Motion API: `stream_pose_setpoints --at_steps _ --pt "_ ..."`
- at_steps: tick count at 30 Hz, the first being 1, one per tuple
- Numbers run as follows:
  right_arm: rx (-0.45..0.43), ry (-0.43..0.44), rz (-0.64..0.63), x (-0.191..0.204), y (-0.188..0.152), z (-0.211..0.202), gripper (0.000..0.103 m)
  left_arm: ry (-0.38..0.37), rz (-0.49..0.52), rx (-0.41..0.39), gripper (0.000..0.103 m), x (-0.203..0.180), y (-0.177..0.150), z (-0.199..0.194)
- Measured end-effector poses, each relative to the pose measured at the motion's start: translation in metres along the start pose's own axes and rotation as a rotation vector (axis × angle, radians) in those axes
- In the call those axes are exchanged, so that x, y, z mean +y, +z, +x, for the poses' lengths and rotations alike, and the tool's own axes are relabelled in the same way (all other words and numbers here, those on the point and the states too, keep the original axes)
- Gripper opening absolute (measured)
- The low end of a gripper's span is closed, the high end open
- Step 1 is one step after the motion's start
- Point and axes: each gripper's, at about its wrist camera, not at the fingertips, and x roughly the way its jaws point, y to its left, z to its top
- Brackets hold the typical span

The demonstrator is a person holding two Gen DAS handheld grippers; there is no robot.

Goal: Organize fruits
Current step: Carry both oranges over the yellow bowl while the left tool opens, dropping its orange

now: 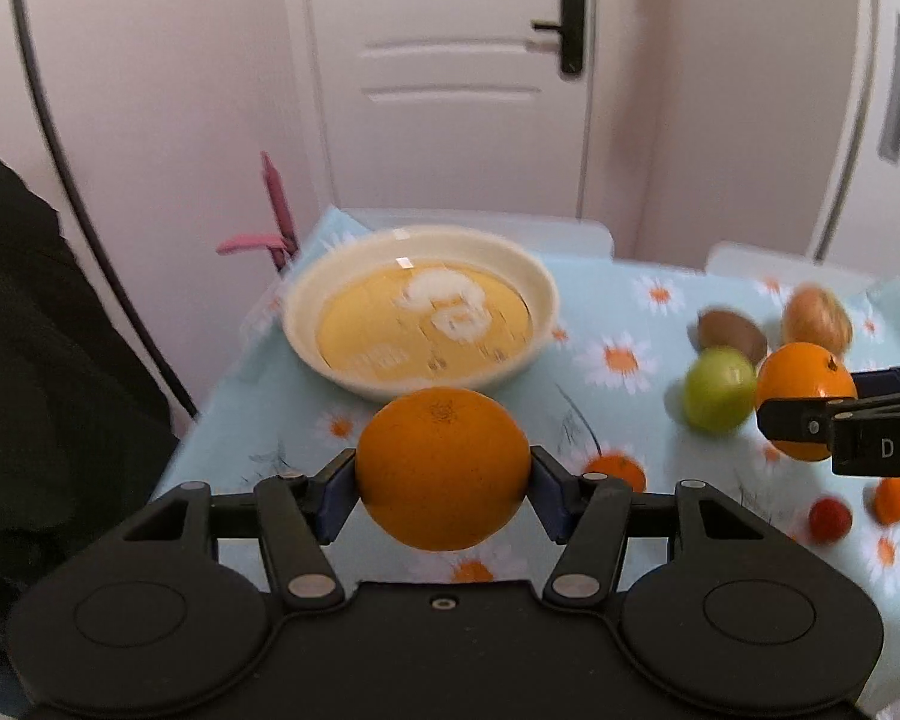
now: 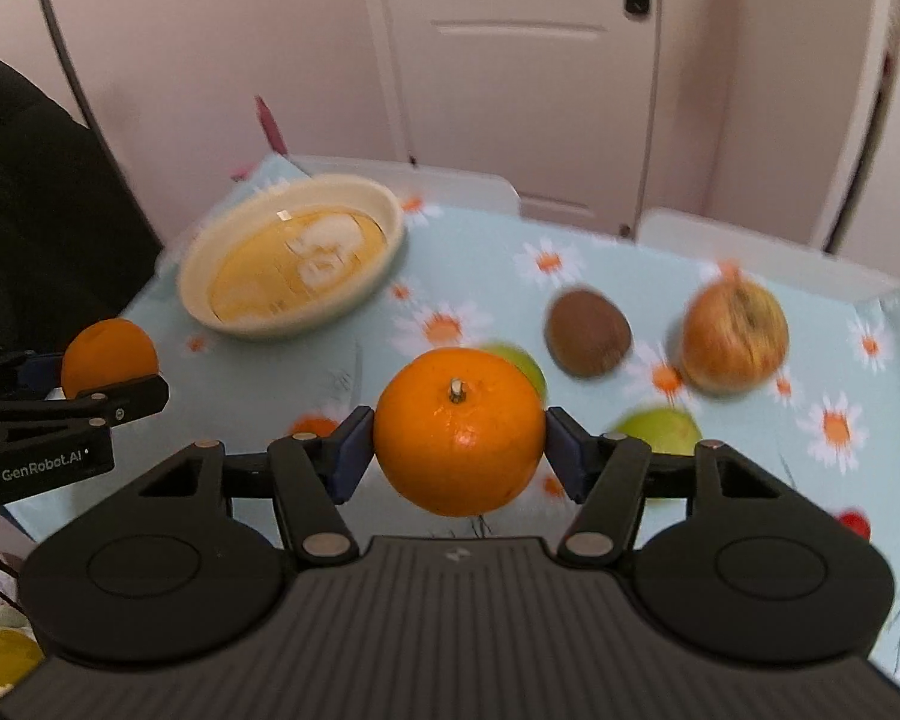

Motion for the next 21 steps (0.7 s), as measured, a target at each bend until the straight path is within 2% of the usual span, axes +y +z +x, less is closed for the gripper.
stream_pose_setpoints --at_steps 4,8,15,21 --pt "-0.038 0.035 -0.017 0.008 0.028 -0.004 0.076 0.033 -0.024 -0.051 0.063 0.011 0.023 -0.012" --pt "-0.062 0.061 -0.012 0.018 0.056 0.004 0.076 0.047 -0.032 -0.082 0.063 0.024 0.043 -0.006" --pt "-0.068 0.081 0.004 0.037 0.091 0.036 0.076 0.029 0.010 -0.085 0.063 0.036 0.075 0.031" --pt "-0.064 0.062 0.029 0.049 0.115 0.074 0.076 -0.010 0.072 -0.076 0.063 0.041 0.095 0.073"
